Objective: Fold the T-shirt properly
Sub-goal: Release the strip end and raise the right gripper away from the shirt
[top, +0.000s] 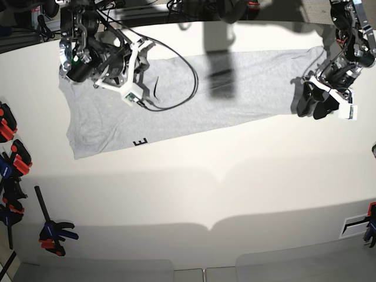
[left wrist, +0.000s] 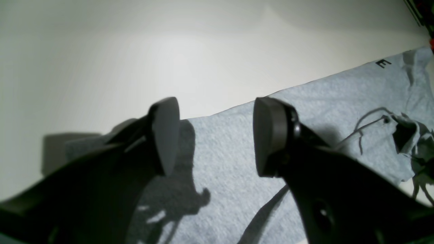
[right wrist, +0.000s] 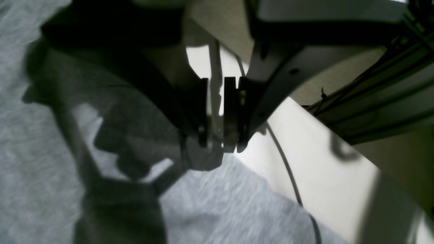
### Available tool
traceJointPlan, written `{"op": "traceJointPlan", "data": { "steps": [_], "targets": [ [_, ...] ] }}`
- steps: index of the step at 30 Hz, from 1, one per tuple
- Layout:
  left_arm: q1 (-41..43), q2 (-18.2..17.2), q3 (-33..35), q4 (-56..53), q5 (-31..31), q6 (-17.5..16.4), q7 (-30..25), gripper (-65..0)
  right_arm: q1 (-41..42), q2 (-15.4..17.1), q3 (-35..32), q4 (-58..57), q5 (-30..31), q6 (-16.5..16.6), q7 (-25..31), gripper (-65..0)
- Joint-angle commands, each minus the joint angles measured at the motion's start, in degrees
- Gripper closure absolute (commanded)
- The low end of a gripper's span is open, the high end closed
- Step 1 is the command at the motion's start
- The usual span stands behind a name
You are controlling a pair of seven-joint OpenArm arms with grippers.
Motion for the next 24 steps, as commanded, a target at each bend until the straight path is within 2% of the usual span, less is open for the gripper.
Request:
{"op": "traceJointPlan", "data": {
  "steps": [1,7,12,18,20,22,24],
  "targets": [
    [-0.46,-0.98,-0.37,0.98,-0.96,-0.02,-1.33,-32.0,0.31,0.33,0.22,1.16,0.63,0.57,0.66,-5.5],
    [-0.46,-0.96,-0.37,0.98,-0.98,-0.02,-1.36,-32.0,0.20,0.33,0.22,1.27,4.13,0.87,0.66,-6.2],
    [-0.46,-0.96,-0.35,0.98,-0.98,-0.02,-1.64,-32.0,0.22,0.35,0.22,1.31,4.96,0.87,0.74,-19.8],
    [-0.46,-0.98,-0.37,0.98,-0.94,-0.02,-7.23,-32.0,1.81,0.33,0.22,1.31,4.07,-0.63,14.47,-20.5],
    [-0.46,-0.98,-0.37,0.98,-0.70,-0.02,-7.63,-32.0,2.58,0.33,0.26,1.33,4.04,-1.60,21.22,-20.4],
    [-0.46,-0.98,-0.37,0.98,2.75,-0.02,-7.65,-32.0,3.21,0.22,0.28,1.33,4.00,-1.88,26.91,-20.4],
    [-0.46,-0.98,-0.37,0.98,7.19,-0.02,-8.13,-32.0,4.46,0.15,0.26,1.31,4.00,-1.77,27.80,-20.4]
  ]
}}
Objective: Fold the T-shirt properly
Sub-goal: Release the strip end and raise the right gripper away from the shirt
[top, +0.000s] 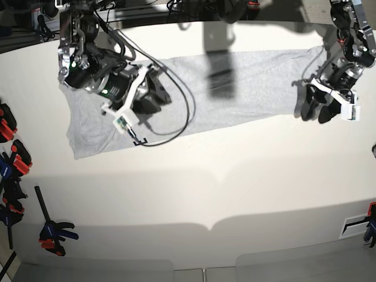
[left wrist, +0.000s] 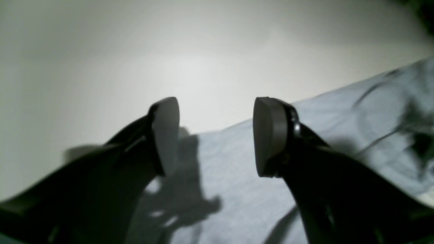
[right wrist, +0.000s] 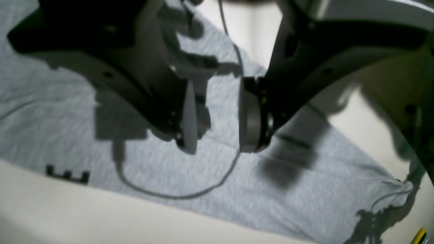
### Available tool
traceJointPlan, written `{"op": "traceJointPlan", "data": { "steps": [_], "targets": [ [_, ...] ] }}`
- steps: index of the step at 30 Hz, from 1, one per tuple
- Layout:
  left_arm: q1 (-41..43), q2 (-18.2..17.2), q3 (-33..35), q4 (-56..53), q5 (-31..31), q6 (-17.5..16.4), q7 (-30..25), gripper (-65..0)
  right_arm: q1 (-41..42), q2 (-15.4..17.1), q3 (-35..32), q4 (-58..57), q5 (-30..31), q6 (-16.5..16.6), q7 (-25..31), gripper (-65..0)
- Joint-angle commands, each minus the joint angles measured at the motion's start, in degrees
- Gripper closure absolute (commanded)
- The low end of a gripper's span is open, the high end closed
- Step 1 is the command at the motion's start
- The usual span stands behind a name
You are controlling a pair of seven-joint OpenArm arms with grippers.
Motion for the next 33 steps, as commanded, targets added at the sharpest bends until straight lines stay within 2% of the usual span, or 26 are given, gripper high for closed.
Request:
{"op": "traceJointPlan", "data": {
  "steps": [1,5,10,12,14,19,24,27,30,33],
  "targets": [
    [-0.46,-0.98,-0.37,0.98,0.76,-0.02,-2.34,-32.0,1.38,0.20,0.26,1.11,0.96,-0.22,1.18,-20.4],
    [-0.46,-1.01,-0.37,0.98,7.26,0.07,-6.45,-32.0,4.35,0.20,0.26,1.11,0.52,-0.20,1.22,-20.4],
    [-0.46,-0.98,-0.37,0.98,7.56,0.13,-9.14,-32.1,8.26,0.20,0.26,1.11,0.59,-0.22,-0.37,-20.4],
    [-0.44,-0.98,-0.37,0.98,7.61,0.13,-8.50,-35.1,9.49,0.20,0.26,1.11,0.57,-0.24,-2.78,-20.4],
    [-0.46,-0.98,-0.37,0.98,7.80,0.13,-7.02,-44.3,10.36,0.20,0.26,1.11,0.57,-0.22,-5.66,-20.4],
    [-0.44,-0.98,-0.37,0.98,7.78,0.17,-7.23,-44.7,10.54,0.22,0.28,1.11,0.57,-0.22,-9.90,-20.4],
    [-0.46,-0.98,-0.37,0.98,7.34,0.13,3.04,-44.7,8.09,0.17,3.02,1.14,0.61,-0.20,-9.27,-20.4],
    [-0.76,-1.33,-0.39,0.42,7.78,0.22,5.20,-44.7,4.63,0.17,7.10,1.14,0.66,0.59,-6.84,-20.4],
    [-2.51,-3.32,-0.42,-1.99,7.74,0.24,7.61,-44.6,0.90,0.17,11.76,1.18,1.62,2.73,-5.11,-20.4],
    [-5.81,-6.16,-0.42,-6.56,4.33,0.24,13.53,-44.6,-2.80,0.17,16.72,1.18,3.82,4.25,-5.25,-20.4]
  ]
}}
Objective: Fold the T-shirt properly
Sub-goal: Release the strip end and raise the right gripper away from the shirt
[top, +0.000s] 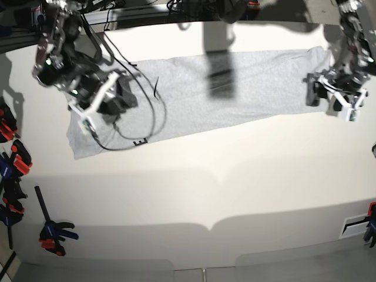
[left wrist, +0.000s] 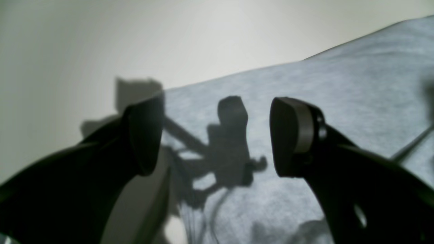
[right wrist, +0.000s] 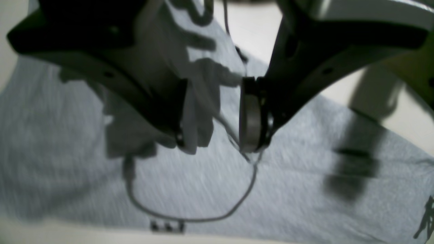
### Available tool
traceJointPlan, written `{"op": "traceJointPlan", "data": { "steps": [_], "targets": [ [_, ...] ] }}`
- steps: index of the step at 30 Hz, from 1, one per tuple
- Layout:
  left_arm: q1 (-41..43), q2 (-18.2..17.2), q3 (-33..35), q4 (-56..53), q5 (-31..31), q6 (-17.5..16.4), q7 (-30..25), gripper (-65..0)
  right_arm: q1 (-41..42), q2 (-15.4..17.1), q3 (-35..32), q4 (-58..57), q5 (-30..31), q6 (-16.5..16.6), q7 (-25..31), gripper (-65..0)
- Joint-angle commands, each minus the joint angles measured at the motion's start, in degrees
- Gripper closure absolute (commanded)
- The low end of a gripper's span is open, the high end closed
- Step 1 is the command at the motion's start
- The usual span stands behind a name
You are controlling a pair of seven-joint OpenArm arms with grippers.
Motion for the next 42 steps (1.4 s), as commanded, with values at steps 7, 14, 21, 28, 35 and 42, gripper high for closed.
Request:
{"op": "traceJointPlan", "data": {
  "steps": [7,14,21,28,35,42],
  "targets": [
    [-8.52,-5.40,-0.33,-16.44,-13.09,-0.13,8.46,-44.6,-7.06,-1.68,11.02,1.11,7.48,0.95,0.44,-20.4],
    [-10.56,-9.86,-0.35,-31.34,-18.12,-1.29,8.98,-44.6,-8.15,-5.29,19.50,1.22,13.42,0.95,-4.92,-20.4],
    [-6.36,-12.28,-0.39,-33.99,-22.51,-1.90,13.22,-44.6,-8.17,-5.42,22.75,1.53,16.22,0.95,-6.80,-20.4],
    [1.60,-11.87,-0.39,-33.99,-23.37,-2.01,9.66,-44.6,-8.17,-5.42,22.75,1.64,16.24,0.95,-6.91,-20.4],
    [2.73,-11.82,-0.37,-33.88,-23.41,-2.03,11.80,-44.6,-8.15,-5.42,22.75,1.64,16.22,0.95,-6.91,-20.4],
    [2.73,-11.34,-0.37,-33.59,-30.34,-4.96,16.96,-44.0,-8.02,-5.42,22.75,1.64,16.41,0.95,-6.86,-20.4]
  ]
}}
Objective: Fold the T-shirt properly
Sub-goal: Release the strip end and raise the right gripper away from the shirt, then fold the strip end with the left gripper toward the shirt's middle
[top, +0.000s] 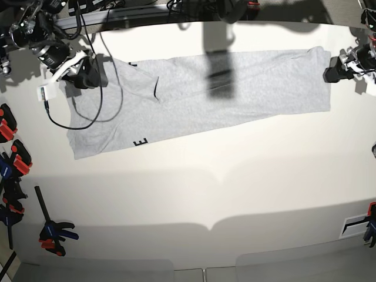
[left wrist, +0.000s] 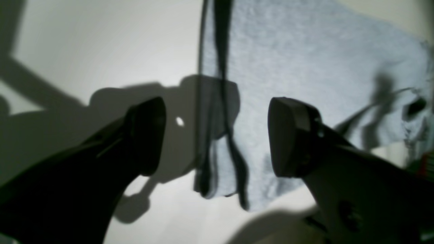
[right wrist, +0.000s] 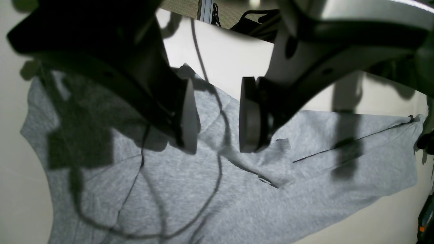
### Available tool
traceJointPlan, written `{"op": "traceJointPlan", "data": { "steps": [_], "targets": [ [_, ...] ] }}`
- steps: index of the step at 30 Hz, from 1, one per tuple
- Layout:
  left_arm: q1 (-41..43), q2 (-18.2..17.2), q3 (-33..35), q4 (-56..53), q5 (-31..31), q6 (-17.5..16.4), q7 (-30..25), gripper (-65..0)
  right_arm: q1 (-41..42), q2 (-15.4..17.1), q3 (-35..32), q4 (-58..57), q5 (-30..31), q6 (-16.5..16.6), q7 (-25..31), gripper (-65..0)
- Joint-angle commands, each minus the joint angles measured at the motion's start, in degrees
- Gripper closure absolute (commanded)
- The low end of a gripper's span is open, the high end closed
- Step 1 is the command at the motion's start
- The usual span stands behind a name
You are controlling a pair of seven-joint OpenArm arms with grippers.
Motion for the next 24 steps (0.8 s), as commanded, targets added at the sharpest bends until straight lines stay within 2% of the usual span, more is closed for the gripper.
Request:
{"op": "traceJointPlan", "data": {
  "steps": [1,8,10,12,16,18,20,24],
  "targets": [
    [0.57,0.07,0.24,-0.09,1.73,-0.31,3.45,-44.0,0.26,0.66,0.37,1.16,1.73,0.71,1.11,-20.4],
    [0.35,4.57,0.24,-0.07,4.55,-2.86,1.84,-42.5,0.26,0.63,0.35,1.16,1.86,0.71,1.14,-20.4],
    [0.39,5.66,0.26,0.22,4.55,-3.29,1.86,-36.8,0.26,0.66,0.37,1.18,1.90,0.71,1.11,-20.4],
    [0.39,5.92,0.26,0.87,4.55,-3.29,1.86,-28.1,0.26,0.66,0.37,1.18,1.90,0.71,1.11,-20.4],
    [0.39,5.27,0.26,3.52,4.39,-3.29,1.33,-9.8,0.26,0.66,0.37,1.18,1.90,0.71,1.09,-20.4],
    [0.39,4.74,0.26,4.83,4.35,-3.29,-0.61,-3.6,0.26,0.66,0.37,1.18,1.90,0.71,1.09,-20.4],
    [0.35,4.44,0.24,5.99,4.39,-3.29,-2.82,0.0,0.26,0.66,0.37,1.18,1.90,0.71,1.07,-20.4],
    [-0.11,3.04,0.20,8.04,6.67,-3.29,-3.72,0.0,0.26,0.66,0.37,1.18,1.90,0.71,0.85,-20.4]
  ]
}}
